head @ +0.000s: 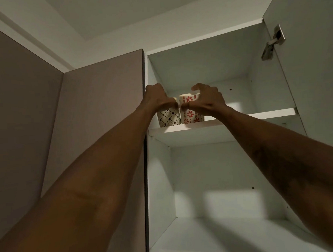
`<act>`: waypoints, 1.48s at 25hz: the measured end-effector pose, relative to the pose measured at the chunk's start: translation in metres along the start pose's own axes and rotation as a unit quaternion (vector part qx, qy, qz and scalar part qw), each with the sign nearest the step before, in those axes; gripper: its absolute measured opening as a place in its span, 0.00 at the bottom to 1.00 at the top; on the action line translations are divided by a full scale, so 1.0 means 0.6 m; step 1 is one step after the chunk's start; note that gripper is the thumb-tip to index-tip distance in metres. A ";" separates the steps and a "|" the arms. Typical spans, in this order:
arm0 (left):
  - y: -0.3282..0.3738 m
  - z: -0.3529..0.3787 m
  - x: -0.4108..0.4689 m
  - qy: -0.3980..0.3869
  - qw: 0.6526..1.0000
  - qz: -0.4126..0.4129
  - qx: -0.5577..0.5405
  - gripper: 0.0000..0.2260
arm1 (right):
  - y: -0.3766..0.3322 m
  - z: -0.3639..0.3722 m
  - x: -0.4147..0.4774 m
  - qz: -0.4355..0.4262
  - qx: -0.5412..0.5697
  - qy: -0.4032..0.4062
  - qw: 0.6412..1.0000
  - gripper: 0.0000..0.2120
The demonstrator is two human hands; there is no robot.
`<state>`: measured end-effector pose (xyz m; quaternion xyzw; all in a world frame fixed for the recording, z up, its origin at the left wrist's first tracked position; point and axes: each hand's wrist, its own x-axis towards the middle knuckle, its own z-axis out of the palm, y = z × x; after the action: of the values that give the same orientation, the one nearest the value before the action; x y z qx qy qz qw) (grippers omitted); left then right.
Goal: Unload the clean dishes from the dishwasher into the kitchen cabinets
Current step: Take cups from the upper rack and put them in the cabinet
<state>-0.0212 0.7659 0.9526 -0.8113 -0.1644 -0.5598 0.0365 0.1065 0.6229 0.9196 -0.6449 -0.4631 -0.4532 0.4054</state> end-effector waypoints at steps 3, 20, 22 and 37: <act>-0.011 0.013 0.019 -0.016 0.999 0.003 0.028 0.24 | 0.015 0.031 0.014 0.021 0.007 -0.005 1.000 0.44; -0.012 0.051 0.037 -0.066 0.994 -0.019 0.091 0.27 | 0.027 0.051 0.022 0.067 -0.025 -0.067 0.995 0.40; -0.017 0.057 0.037 -0.061 0.992 -0.007 0.106 0.29 | 0.030 0.051 0.022 0.071 -0.043 -0.058 0.995 0.41; -0.039 0.089 -0.065 0.000 0.995 0.022 0.102 0.30 | 0.020 0.039 -0.028 0.055 -0.043 -0.060 0.996 0.44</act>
<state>0.0071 0.7924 0.8941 -0.8065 -0.2030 -0.5395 0.1314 0.1202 0.6383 0.8964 -0.7125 -0.4305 -0.4097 0.3730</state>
